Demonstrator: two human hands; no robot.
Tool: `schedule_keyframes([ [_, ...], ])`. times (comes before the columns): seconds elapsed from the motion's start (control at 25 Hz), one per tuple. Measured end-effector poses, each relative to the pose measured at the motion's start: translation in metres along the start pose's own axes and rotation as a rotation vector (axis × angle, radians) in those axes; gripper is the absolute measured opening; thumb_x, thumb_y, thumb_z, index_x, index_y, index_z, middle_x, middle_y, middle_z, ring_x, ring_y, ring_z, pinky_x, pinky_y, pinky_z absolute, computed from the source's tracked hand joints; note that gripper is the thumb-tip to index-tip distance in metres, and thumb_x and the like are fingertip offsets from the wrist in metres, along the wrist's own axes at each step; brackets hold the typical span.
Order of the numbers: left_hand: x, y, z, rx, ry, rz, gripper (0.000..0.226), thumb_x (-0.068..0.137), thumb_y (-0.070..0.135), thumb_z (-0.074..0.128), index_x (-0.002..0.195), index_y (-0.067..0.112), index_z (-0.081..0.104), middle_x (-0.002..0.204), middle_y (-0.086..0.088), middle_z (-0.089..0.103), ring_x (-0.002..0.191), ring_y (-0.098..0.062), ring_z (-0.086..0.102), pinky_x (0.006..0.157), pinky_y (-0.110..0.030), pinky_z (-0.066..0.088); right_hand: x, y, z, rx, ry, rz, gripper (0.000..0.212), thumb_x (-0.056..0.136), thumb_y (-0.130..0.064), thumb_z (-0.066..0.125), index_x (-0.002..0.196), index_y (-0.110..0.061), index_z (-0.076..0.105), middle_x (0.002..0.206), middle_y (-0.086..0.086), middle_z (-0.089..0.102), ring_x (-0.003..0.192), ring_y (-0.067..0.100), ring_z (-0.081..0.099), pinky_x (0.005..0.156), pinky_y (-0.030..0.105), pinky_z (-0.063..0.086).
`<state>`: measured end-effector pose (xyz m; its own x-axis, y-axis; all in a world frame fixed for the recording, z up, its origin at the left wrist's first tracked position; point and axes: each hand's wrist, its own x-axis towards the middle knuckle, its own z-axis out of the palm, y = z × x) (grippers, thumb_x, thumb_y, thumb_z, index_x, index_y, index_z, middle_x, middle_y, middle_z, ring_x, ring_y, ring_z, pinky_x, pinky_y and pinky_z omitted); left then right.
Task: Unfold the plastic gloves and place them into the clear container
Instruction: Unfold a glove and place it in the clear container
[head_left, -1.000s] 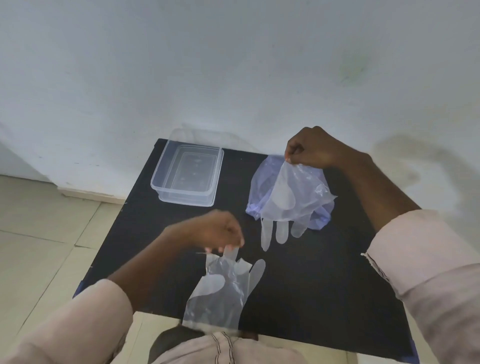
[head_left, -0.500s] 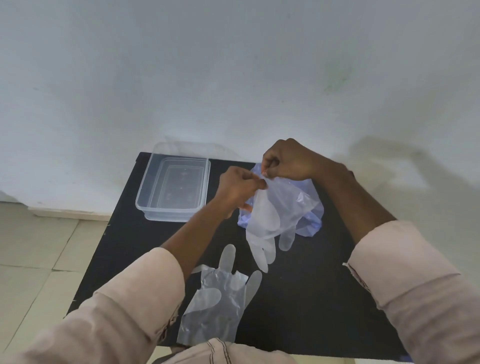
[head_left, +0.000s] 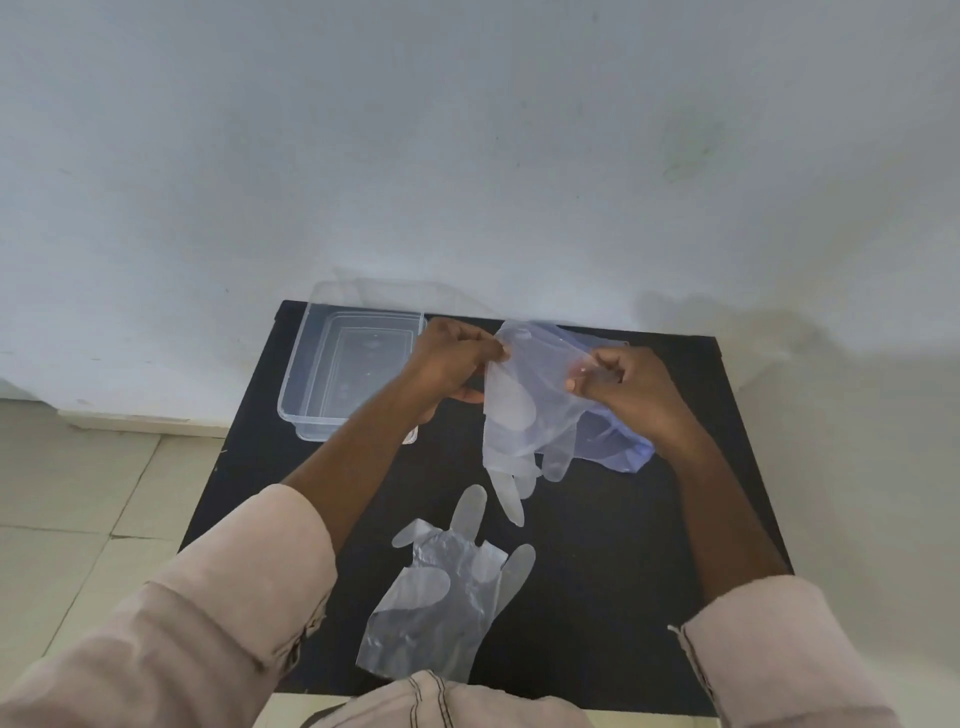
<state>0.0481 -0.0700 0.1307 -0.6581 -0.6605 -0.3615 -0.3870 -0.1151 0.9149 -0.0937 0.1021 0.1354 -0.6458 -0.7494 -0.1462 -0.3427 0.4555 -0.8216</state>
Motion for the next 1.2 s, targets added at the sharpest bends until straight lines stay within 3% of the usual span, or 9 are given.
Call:
schedule_keyframes([
  [0.2, 0.005, -0.012, -0.033, 0.259, -0.021, 0.078, 0.007, 0.077, 0.013, 0.073, 0.083, 0.014, 0.077, 0.088, -0.012, 0.073, 0.078, -0.018, 0.064, 0.069, -0.037, 0.062, 0.005, -0.011, 0.017, 0.195, 0.024, -0.024, 0.003, 0.08, -0.013, 0.073, 0.078, -0.014, 0.075, 0.066, -0.011, 0.071, 0.064, 0.003, 0.062, 0.067, 0.022, 0.046],
  [0.32, 0.003, -0.021, -0.042, 0.44, -0.032, 0.142, 0.024, 0.073, 0.001, 0.072, 0.092, 0.016, 0.072, 0.092, -0.005, 0.072, 0.083, -0.022, 0.067, 0.068, -0.037, 0.062, 0.006, -0.018, 0.018, 0.193, 0.013, -0.044, 0.003, 0.08, -0.014, 0.073, 0.078, -0.014, 0.075, 0.075, 0.005, 0.071, 0.073, 0.015, 0.063, 0.071, 0.03, 0.05],
  [0.44, -0.001, -0.029, -0.04, 0.268, -0.22, 0.071, 0.055, 0.069, 0.004, 0.081, 0.116, 0.025, 0.06, 0.106, 0.002, 0.066, 0.096, -0.016, 0.064, 0.068, -0.038, 0.061, 0.007, -0.023, 0.02, 0.184, 0.002, -0.069, 0.01, 0.079, -0.014, 0.073, 0.071, -0.02, 0.074, 0.064, -0.005, 0.068, 0.068, 0.015, 0.061, 0.07, 0.03, 0.049],
  [0.6, 0.002, -0.03, -0.024, 0.029, -0.09, 0.037, 0.019, 0.08, 0.033, 0.075, 0.098, 0.03, 0.069, 0.106, 0.0, 0.071, 0.097, -0.014, 0.066, 0.063, -0.037, 0.061, 0.007, -0.027, 0.015, 0.153, -0.011, -0.067, 0.021, 0.078, -0.013, 0.073, 0.061, -0.025, 0.07, 0.055, -0.016, 0.064, 0.061, 0.008, 0.058, 0.069, 0.028, 0.045],
  [0.72, 0.009, -0.027, -0.014, -0.014, -0.052, -0.014, 0.02, 0.082, 0.04, 0.071, 0.089, 0.021, 0.075, 0.102, -0.002, 0.073, 0.091, -0.016, 0.067, 0.06, -0.036, 0.061, 0.005, -0.029, 0.01, 0.124, -0.032, -0.094, 0.022, 0.079, -0.014, 0.072, 0.061, -0.026, 0.069, 0.057, -0.015, 0.065, 0.061, 0.007, 0.061, 0.068, 0.028, 0.047],
  [0.84, 0.013, -0.022, -0.004, 0.061, -0.06, -0.004, 0.018, 0.081, 0.029, 0.073, 0.088, 0.011, 0.075, 0.091, -0.004, 0.072, 0.085, -0.015, 0.066, 0.06, -0.036, 0.061, 0.005, -0.028, 0.006, 0.121, -0.012, -0.112, 0.005, 0.079, -0.016, 0.073, 0.075, -0.018, 0.076, 0.074, -0.002, 0.073, 0.08, 0.023, 0.07, 0.078, 0.035, 0.054],
  [0.96, 0.012, -0.019, 0.001, 0.104, -0.076, 0.006, 0.012, 0.077, 0.01, 0.073, 0.089, 0.007, 0.072, 0.082, -0.005, 0.068, 0.077, -0.015, 0.064, 0.06, -0.036, 0.061, 0.004, -0.028, 0.0, 0.118, -0.011, -0.123, 0.006, 0.078, -0.015, 0.074, 0.074, -0.017, 0.075, 0.071, -0.003, 0.073, 0.076, 0.017, 0.069, 0.076, 0.03, 0.053],
  [1.08, 0.007, -0.02, 0.0, 0.126, -0.177, 0.005, 0.038, 0.069, -0.014, 0.066, 0.102, 0.005, 0.064, 0.087, -0.008, 0.064, 0.076, -0.022, 0.066, 0.064, -0.04, 0.062, 0.001, -0.029, -0.006, 0.132, -0.026, -0.146, 0.021, 0.079, -0.01, 0.072, 0.062, -0.022, 0.069, 0.055, -0.015, 0.063, 0.057, 0.001, 0.058, 0.063, 0.015, 0.045],
  [1.2, 0.002, -0.021, -0.002, 0.047, -0.323, 0.033, 0.065, 0.066, -0.023, 0.063, 0.122, 0.009, 0.056, 0.109, -0.012, 0.066, 0.085, -0.029, 0.069, 0.064, -0.041, 0.061, 0.0, -0.027, -0.009, 0.136, -0.04, -0.158, 0.023, 0.08, -0.009, 0.072, 0.061, -0.022, 0.067, 0.051, -0.016, 0.06, 0.053, -0.001, 0.054, 0.057, 0.01, 0.044],
])
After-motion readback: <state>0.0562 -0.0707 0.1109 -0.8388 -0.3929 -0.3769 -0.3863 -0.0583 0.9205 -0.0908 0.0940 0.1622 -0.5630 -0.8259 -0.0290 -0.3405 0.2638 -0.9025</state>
